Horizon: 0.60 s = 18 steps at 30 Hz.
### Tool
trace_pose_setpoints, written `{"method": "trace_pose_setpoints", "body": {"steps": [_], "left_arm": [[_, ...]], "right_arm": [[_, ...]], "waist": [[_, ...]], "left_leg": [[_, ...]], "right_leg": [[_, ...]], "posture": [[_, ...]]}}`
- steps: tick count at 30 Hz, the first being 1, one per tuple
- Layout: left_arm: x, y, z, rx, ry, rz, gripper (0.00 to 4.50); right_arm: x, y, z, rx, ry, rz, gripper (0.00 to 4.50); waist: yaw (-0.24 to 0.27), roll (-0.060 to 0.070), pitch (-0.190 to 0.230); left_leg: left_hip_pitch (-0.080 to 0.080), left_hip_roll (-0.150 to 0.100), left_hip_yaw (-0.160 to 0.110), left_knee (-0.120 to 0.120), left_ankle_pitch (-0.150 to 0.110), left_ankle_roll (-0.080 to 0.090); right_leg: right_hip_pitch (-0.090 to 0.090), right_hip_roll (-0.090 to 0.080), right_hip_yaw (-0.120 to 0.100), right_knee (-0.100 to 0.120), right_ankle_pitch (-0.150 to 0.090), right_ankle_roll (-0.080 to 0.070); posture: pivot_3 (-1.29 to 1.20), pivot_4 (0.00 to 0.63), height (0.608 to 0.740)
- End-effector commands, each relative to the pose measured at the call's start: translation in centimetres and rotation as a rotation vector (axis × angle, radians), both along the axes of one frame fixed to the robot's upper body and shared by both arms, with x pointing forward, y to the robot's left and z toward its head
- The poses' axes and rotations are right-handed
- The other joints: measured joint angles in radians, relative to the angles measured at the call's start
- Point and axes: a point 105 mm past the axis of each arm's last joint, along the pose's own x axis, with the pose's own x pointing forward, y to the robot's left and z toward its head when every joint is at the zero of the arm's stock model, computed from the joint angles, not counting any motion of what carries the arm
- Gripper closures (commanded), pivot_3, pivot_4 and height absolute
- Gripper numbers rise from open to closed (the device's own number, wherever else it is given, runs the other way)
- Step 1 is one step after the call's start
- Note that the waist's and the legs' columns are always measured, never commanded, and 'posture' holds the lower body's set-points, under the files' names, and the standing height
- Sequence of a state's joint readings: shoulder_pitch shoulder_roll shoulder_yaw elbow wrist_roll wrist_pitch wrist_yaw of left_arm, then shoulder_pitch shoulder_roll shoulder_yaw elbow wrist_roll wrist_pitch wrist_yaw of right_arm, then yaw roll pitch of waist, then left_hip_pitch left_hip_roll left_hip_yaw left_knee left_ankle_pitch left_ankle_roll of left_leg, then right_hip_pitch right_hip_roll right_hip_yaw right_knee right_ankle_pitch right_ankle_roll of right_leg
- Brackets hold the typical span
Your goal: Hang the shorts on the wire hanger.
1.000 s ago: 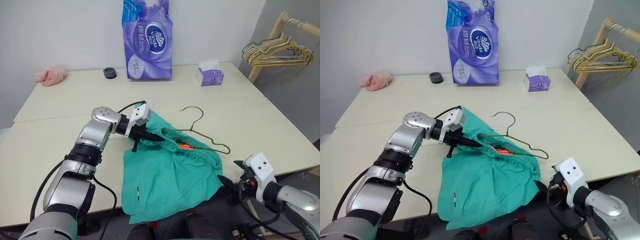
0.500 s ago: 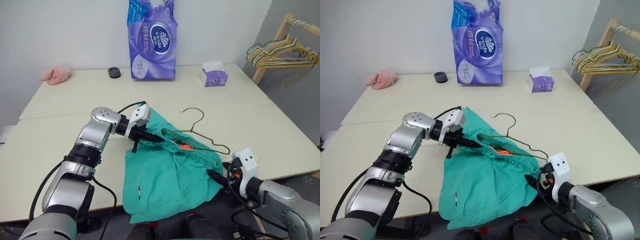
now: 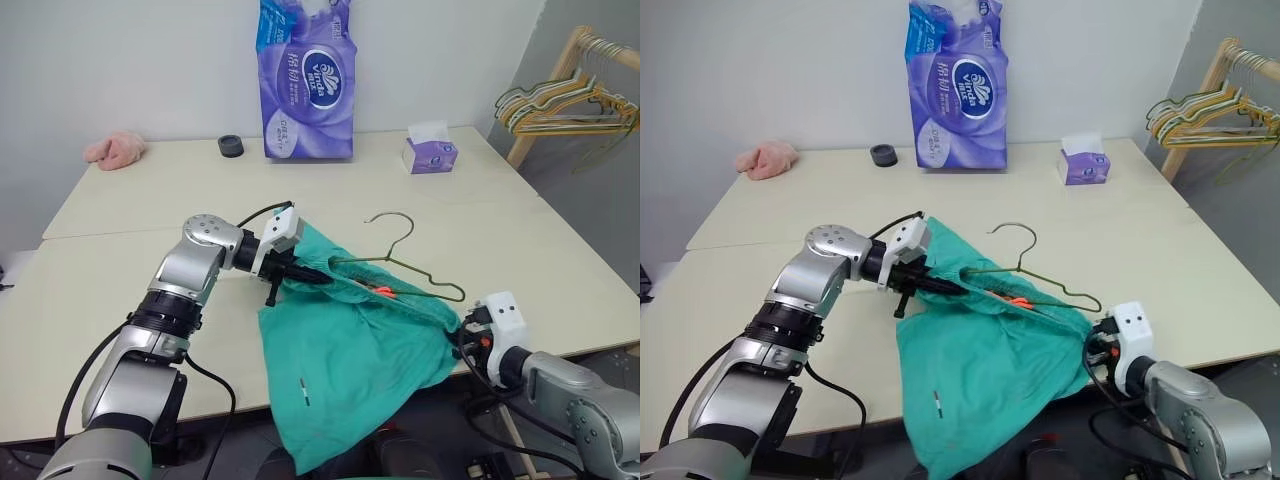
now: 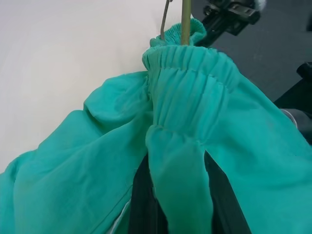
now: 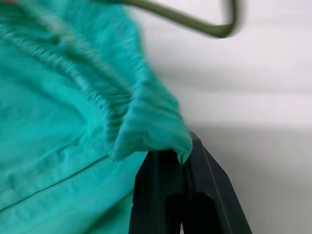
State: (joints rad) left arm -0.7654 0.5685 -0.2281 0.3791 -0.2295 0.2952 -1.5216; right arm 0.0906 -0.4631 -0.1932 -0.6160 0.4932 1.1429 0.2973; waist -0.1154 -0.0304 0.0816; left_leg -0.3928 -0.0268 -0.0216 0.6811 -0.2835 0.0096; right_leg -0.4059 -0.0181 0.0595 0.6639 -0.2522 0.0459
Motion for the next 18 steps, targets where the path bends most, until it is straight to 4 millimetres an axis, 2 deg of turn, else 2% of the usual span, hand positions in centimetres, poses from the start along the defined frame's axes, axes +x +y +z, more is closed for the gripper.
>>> {"method": "trace_pose_setpoints", "body": {"steps": [1,4,9,14,18], "left_arm": [[0.0,0.7,2.3,-0.047,-0.045,0.008,4.5],[-0.2,0.8,2.6,-0.067,-0.027,0.012,4.5],[-0.1,0.6,3.1,-0.099,-0.024,0.031,4.5],[-0.4,1.2,3.0,-0.074,-0.019,0.025,4.5],[-0.8,1.6,2.8,-0.056,-0.001,0.008,4.5]], "right_arm": [[0.6,-2.6,0.8,-0.039,-0.028,-0.092,4.47],[0.5,-3.5,0.1,0.04,0.02,-0.16,4.47],[0.1,-3.8,-0.8,0.262,0.099,-0.258,4.47],[-0.2,-3.8,-0.3,0.418,0.12,-0.285,4.47],[0.0,-4.8,0.1,0.483,0.114,-0.351,4.47]], "waist": [[0.0,0.0,0.0],[0.0,0.001,0.0],[0.0,0.001,-0.001],[0.0,0.006,-0.002],[0.0,0.009,-0.004]], "left_leg": [[0.0,0.0,0.0,0.0,0.0,0.0],[0.0,0.0,0.0,0.0,0.0,0.0],[0.0,0.0,0.0,0.0,0.0,0.0],[0.0,0.0,0.001,0.0,0.0,0.0],[0.001,0.0,0.001,-0.001,0.0,0.0]], "right_leg": [[0.0,0.0,0.0,0.0,0.0,0.0],[0.0,0.0,0.0,0.0,0.0,0.0],[0.0,0.0,0.001,0.0,0.0,0.0],[0.0,0.0,0.001,0.0,0.0,0.0],[0.0,0.0,0.001,0.0,0.0,0.0]], "posture": [[-0.19,0.069,0.74],[-0.19,0.067,0.74],[-0.18,0.065,0.74],[-0.18,0.065,0.74],[-0.18,0.064,0.74]]}}
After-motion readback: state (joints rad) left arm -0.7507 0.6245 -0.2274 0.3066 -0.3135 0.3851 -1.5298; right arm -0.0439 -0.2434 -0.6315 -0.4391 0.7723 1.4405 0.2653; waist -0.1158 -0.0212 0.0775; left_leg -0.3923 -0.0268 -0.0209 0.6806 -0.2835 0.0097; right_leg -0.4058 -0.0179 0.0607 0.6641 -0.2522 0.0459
